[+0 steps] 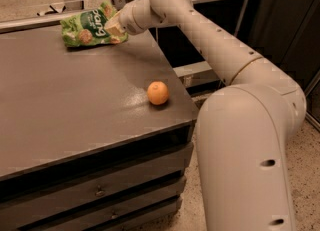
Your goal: Move green rice chip bag near orange
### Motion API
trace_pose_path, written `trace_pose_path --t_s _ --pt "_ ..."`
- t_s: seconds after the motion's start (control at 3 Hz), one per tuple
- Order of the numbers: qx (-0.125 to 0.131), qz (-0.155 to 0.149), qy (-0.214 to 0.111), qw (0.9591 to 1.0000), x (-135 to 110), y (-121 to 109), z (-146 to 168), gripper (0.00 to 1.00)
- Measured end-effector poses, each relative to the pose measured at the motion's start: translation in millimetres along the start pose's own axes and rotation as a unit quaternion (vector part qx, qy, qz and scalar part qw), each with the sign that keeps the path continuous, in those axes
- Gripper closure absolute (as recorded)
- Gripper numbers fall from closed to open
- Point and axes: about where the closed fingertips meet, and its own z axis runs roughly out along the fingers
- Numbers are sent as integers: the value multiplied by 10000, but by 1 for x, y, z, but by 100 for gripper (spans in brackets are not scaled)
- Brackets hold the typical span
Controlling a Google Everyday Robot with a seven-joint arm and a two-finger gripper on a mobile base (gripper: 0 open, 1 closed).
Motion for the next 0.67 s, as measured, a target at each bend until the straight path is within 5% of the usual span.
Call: trace_pose_path --t_s 0.33,0.67 --pt "142 39 -52 9999 -9 5 -32 100" --pt "203 127 -12 9997 1 9 -49 81"
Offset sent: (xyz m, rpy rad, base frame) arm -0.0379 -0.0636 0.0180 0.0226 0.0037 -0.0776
